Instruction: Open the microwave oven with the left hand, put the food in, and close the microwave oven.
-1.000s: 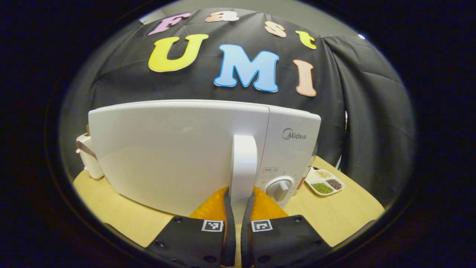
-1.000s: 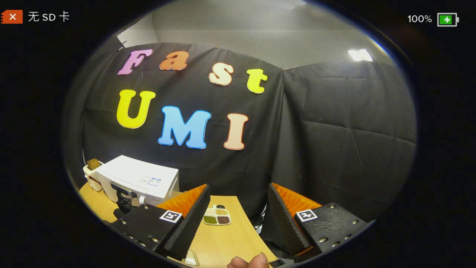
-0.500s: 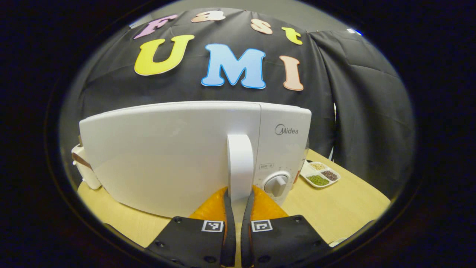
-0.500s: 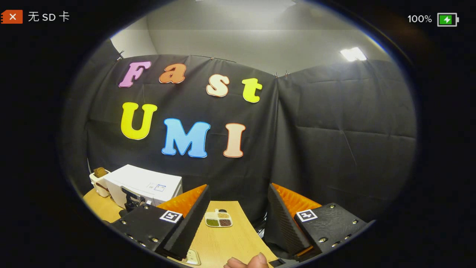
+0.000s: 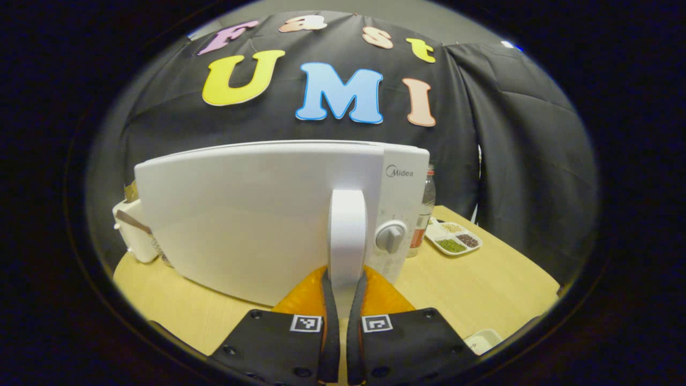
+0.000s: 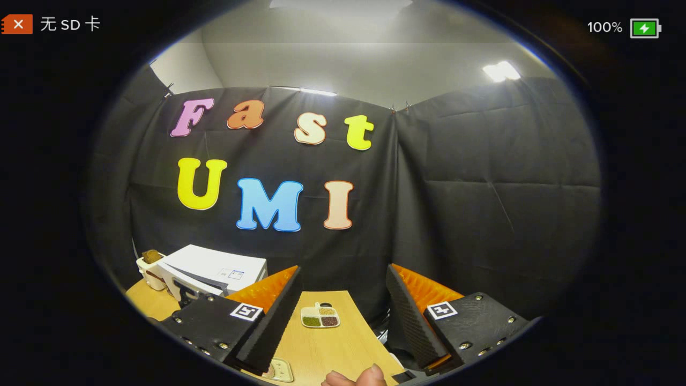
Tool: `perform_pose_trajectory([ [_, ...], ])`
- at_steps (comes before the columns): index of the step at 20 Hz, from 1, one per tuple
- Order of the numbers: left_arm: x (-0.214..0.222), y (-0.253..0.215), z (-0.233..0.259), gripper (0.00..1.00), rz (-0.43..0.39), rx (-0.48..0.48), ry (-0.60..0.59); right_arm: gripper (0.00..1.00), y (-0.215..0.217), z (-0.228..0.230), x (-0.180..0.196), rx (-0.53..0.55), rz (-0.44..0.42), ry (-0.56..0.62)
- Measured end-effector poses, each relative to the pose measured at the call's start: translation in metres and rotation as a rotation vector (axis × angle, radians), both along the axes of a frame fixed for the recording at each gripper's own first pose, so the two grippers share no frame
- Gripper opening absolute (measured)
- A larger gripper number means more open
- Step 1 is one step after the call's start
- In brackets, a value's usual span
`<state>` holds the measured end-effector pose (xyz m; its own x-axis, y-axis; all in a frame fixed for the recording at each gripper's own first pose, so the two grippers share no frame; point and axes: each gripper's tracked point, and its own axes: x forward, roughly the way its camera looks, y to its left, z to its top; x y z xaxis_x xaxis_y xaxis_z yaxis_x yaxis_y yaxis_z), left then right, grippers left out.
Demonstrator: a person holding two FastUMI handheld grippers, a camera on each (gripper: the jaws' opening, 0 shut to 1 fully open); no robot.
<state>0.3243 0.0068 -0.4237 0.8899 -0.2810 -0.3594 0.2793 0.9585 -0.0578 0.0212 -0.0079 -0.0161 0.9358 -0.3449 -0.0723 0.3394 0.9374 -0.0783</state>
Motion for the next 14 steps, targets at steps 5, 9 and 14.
perform_pose_trajectory([
  [5,-0.078,0.058,0.002,0.13,0.007,0.005,-0.016,0.96,0.023,-0.003,0.012,0.001,0.063,-0.012],
  [9,-0.122,0.111,0.003,0.13,0.031,0.019,0.000,0.96,0.053,-0.002,0.025,0.032,0.125,-0.032],
  [14,-0.163,0.196,0.003,0.11,0.104,0.054,0.023,0.96,0.088,-0.013,0.038,0.044,0.196,-0.024],
])
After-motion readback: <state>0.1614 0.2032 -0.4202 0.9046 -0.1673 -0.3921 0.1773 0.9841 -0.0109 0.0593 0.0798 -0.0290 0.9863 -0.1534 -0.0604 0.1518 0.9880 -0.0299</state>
